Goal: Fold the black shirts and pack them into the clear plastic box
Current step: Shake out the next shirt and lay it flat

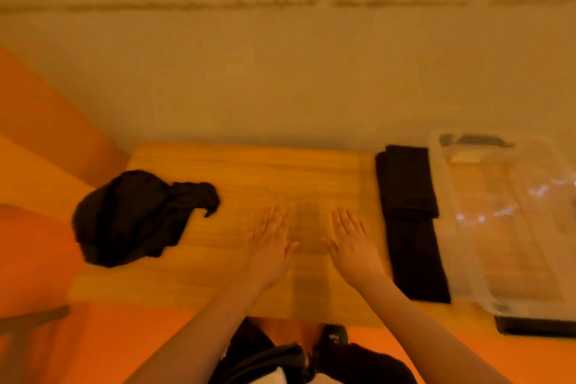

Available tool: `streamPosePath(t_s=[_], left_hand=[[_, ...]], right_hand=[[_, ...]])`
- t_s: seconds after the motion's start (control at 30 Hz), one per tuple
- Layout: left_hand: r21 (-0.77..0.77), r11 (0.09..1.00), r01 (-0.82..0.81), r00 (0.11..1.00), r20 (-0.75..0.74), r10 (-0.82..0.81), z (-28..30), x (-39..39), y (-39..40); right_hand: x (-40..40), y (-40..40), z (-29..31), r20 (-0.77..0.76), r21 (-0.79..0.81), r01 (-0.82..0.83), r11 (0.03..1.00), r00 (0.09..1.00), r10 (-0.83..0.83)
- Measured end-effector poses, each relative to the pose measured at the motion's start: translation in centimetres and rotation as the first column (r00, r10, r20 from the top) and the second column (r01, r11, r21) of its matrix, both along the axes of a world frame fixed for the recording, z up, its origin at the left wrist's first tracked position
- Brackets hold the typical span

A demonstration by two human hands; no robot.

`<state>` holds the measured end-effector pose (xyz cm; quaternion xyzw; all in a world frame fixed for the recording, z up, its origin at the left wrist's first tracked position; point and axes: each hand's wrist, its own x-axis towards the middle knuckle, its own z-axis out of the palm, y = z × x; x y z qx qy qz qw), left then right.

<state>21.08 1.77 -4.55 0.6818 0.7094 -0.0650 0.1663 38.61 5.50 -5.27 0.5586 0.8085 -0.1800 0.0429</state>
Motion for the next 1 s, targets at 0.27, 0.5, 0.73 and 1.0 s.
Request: streamPosePath(t_s=[0.27, 0.5, 0.73, 1.0], left_hand=[[0.138, 0.968, -0.209, 0.961, -0.154, 0.229, 1.1, -18.8, -3.8], [0.111, 0.96, -0.257, 0.949, -0.157, 0.273, -1.8, -28.3, -6.0], [-0.073, 0.968, -0.242, 0.97, -0.021, 0.241, -3.1, -33.2, -6.3], [-0.058, 0.963, -0.262, 0.956, 0.12, 0.268, -3.9, -34.6, -6.5]], right_hand=[[-19.8, 1.1, 3.5, 0.073, 0.048, -0.289, 0.956, 0.956, 0.285], [-31.5, 1.2, 2.3, 0.135, -0.064, -0.445, 0.893, 0.883, 0.45], [-37.8, 2.8, 0.0, 0.237, -0.104, -0.61, 0.786, 0.752, 0.615], [-37.9, 4.6, -2.4, -0.001, -0.001, -0.573, 0.819, 0.819, 0.573]])
